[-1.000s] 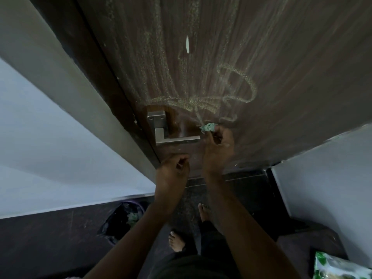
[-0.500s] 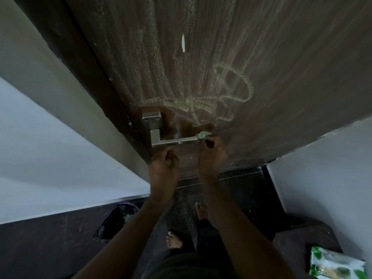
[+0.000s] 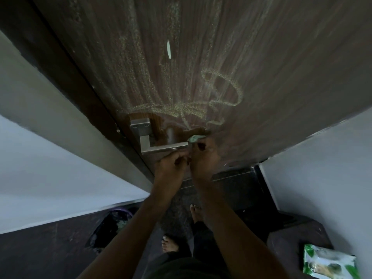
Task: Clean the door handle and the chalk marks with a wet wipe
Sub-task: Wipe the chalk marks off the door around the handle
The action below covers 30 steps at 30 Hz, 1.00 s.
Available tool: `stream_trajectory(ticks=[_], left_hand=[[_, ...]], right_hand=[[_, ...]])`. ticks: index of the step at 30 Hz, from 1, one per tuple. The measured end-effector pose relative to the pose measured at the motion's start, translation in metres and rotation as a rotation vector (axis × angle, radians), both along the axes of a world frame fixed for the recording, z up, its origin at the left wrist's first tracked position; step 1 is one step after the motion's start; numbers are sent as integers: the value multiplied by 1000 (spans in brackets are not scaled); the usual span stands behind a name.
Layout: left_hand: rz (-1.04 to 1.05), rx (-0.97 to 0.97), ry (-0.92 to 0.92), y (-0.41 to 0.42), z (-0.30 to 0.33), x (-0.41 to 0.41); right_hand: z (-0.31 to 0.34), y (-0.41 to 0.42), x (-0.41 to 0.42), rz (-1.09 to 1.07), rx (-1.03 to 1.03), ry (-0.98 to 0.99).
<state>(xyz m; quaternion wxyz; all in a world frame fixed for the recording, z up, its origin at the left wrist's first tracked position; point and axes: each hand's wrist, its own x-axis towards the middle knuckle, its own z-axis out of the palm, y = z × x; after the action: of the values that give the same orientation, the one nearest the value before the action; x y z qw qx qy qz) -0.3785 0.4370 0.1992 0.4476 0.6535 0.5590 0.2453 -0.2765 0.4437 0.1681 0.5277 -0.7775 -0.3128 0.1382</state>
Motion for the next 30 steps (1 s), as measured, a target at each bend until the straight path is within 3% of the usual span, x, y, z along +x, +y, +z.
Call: stream_trajectory(ticks=[3, 6, 10, 12, 16, 18, 24, 30], left_hand=[[-24, 164, 61, -3, 12, -4], [32, 294, 78, -5, 25, -7], [0, 299, -8, -14, 36, 2], [12, 329, -27, -19, 39, 6], [60, 409, -39, -25, 49, 6], [97, 463, -46, -24, 54, 2], [202, 484, -29, -17, 63, -11], [214, 523, -11, -17, 68, -13]], right_hand=[[4, -3, 1, 71, 6, -90], [19, -3, 33, -109, 72, 90], [22, -2, 53, -283, 59, 199], [22, -2, 40, -204, 60, 106], [29, -4, 21, 124, 175, -332], [30, -4, 27, 194, 168, -417], [47, -5, 40, -101, 49, 6], [63, 11, 0, 158, -35, 222]])
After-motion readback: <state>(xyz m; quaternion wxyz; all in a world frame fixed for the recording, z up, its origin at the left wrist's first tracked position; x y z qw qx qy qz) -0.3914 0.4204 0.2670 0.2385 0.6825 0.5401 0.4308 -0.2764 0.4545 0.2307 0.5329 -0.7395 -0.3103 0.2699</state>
